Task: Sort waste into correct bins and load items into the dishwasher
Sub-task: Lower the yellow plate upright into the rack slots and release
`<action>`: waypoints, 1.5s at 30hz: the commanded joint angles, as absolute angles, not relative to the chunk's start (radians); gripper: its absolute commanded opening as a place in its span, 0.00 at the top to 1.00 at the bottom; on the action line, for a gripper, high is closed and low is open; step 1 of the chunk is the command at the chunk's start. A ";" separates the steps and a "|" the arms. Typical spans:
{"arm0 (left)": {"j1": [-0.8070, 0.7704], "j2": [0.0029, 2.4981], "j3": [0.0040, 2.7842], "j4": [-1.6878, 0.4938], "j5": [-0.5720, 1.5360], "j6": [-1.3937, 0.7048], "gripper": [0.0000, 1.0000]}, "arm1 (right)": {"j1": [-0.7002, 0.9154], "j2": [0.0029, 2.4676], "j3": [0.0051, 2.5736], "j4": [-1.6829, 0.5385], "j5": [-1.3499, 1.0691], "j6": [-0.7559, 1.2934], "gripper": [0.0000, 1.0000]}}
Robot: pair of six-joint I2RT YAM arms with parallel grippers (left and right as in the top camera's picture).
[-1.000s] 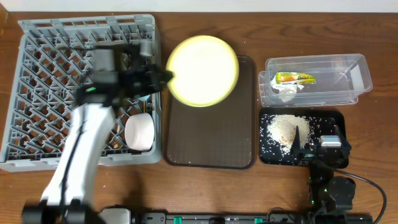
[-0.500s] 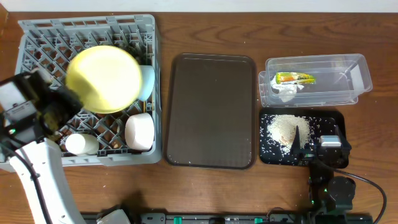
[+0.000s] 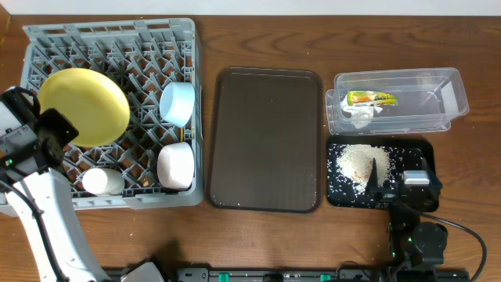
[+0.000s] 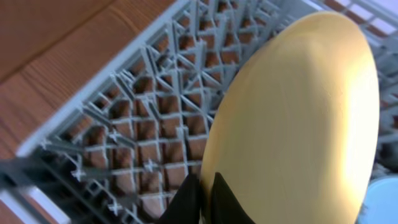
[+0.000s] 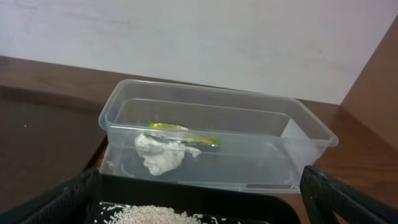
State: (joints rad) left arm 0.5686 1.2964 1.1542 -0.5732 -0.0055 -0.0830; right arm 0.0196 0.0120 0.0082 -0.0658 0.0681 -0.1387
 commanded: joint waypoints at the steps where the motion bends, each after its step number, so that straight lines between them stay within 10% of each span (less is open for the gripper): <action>1: 0.572 1.321 1.161 -0.540 -0.065 0.016 0.92 | 0.012 0.007 0.006 -0.067 0.071 -0.128 0.01; 32: 0.281 1.393 1.161 -0.487 -0.353 0.183 0.92 | 0.012 0.007 0.006 -0.067 0.070 -0.128 0.01; 40: 0.151 1.296 1.161 -0.603 -0.266 0.043 0.38 | 0.012 0.007 0.006 -0.067 0.070 -0.128 0.01; 45: 0.078 1.167 1.161 -0.685 -0.113 -0.025 0.32 | 0.012 0.007 0.006 -0.067 0.070 -0.128 0.01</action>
